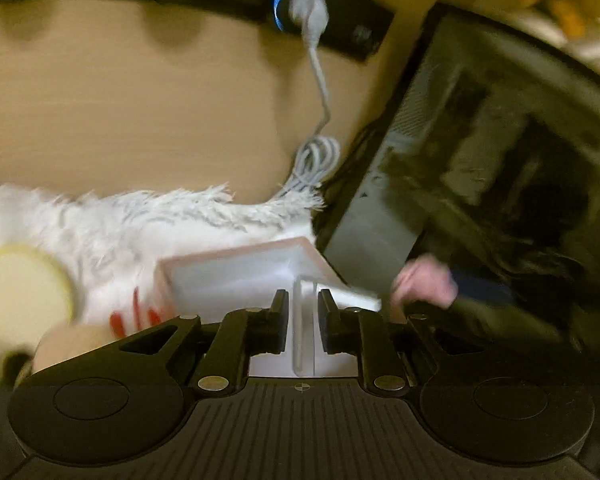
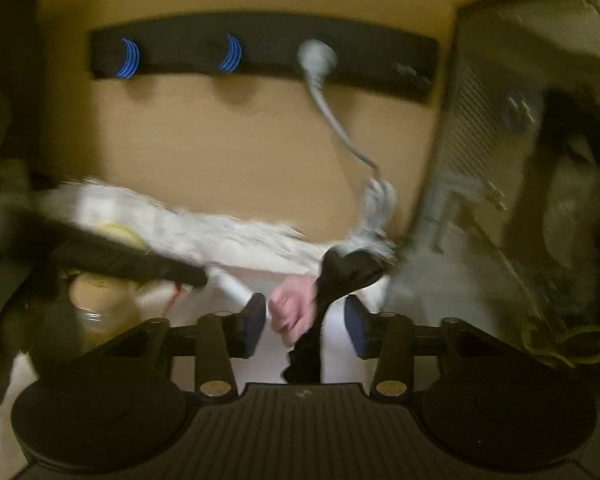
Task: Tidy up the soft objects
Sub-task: 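Grasp the pink rose with black ribbon with the right gripper, drop it into the pink box, then grasp the black-and-white sock with the left gripper and lift it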
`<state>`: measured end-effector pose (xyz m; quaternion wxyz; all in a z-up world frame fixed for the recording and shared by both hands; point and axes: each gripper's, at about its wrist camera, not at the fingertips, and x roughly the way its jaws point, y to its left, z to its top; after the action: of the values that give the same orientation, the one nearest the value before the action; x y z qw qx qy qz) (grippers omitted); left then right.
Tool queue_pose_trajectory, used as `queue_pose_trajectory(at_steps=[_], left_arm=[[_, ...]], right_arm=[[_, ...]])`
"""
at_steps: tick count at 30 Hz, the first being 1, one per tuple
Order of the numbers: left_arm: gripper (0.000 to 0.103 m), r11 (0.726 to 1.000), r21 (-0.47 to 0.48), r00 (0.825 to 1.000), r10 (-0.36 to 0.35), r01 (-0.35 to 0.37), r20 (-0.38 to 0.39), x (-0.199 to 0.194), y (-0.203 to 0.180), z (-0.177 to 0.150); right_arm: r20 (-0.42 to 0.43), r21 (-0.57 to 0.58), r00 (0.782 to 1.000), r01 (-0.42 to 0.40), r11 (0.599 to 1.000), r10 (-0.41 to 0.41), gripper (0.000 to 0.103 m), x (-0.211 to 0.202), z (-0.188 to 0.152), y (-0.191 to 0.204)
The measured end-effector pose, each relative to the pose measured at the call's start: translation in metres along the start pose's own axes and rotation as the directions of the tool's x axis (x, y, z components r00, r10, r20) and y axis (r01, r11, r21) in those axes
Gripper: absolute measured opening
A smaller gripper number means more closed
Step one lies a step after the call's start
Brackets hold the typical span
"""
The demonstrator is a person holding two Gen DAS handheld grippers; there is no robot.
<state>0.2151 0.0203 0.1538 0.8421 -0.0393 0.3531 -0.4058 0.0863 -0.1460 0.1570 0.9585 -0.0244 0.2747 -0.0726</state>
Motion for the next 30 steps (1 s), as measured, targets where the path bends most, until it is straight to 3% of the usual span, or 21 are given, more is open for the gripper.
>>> queue_pose_trajectory(at_steps=[3, 5, 8, 11, 14, 17, 18, 21, 23, 25, 27, 29, 30], left_arm=[[0.018, 0.998, 0.012, 0.997, 0.058, -0.057, -0.058, 0.038, 0.000, 0.008], [0.018, 0.995, -0.060, 0.996, 0.072, -0.075, -0.048, 0.041, 0.012, -0.009], [0.018, 0.985, -0.139, 0.995, 0.100, -0.101, -0.014, 0.021, 0.028, -0.045], [0.018, 0.981, -0.134, 0.988, 0.149, -0.143, 0.029, -0.014, 0.035, -0.080], [0.018, 0.972, -0.049, 0.971, 0.232, -0.230, 0.050, -0.056, 0.036, -0.124], [0.018, 0.943, 0.048, 0.944, 0.328, -0.329, 0.026, -0.083, 0.044, -0.160], [0.018, 0.926, 0.046, 0.927, 0.376, -0.375, 0.003, -0.091, 0.051, -0.171], [0.018, 0.908, -0.068, 0.909, 0.417, -0.414, 0.030, -0.135, 0.071, -0.192], [0.018, 0.879, -0.149, 0.880, 0.468, -0.453, 0.081, -0.167, 0.083, -0.199], [0.018, 0.823, -0.250, 0.826, 0.549, -0.510, 0.124, -0.200, 0.101, -0.202], [0.018, 0.749, -0.355, 0.755, 0.637, -0.560, 0.154, -0.230, 0.124, -0.201], [0.018, 0.673, -0.444, 0.695, 0.705, -0.592, 0.141, -0.249, 0.152, -0.192], [0.018, 0.645, -0.477, 0.682, 0.721, -0.597, 0.122, -0.255, 0.166, -0.189]], right_arm=[[-0.014, 0.037, 0.998, -0.056, 0.998, 0.057, 0.063, -0.009, -0.033, -0.003], [-0.061, 0.011, 0.995, -0.075, 0.997, 0.076, 0.066, -0.011, -0.065, 0.004], [-0.135, -0.021, 0.987, -0.087, 0.996, 0.083, 0.066, -0.006, -0.102, 0.019], [-0.171, 0.006, 0.977, -0.129, 0.992, 0.128, 0.066, 0.000, -0.121, 0.033], [-0.161, 0.007, 0.975, -0.151, 0.988, 0.150, 0.066, 0.004, -0.125, 0.049], [-0.197, 0.005, 0.953, -0.232, 0.973, 0.229, 0.066, 0.012, -0.121, 0.067], [-0.208, -0.002, 0.945, -0.257, 0.966, 0.251, 0.066, 0.012, -0.121, 0.075], [-0.214, -0.068, 0.935, -0.302, 0.951, 0.282, 0.066, 0.010, -0.120, 0.102], [-0.207, -0.108, 0.933, -0.322, 0.941, 0.295, 0.066, 0.007, -0.119, 0.121], [-0.210, -0.125, 0.926, -0.344, 0.931, 0.314, 0.066, 0.005, -0.118, 0.135], [-0.213, -0.143, 0.920, -0.363, 0.921, 0.329, 0.066, 0.004, -0.114, 0.149], [-0.212, -0.173, 0.917, -0.374, 0.911, 0.337, 0.066, -0.003, -0.114, 0.160], [-0.211, -0.189, 0.918, -0.376, 0.907, 0.337, 0.066, -0.006, -0.115, 0.166]])
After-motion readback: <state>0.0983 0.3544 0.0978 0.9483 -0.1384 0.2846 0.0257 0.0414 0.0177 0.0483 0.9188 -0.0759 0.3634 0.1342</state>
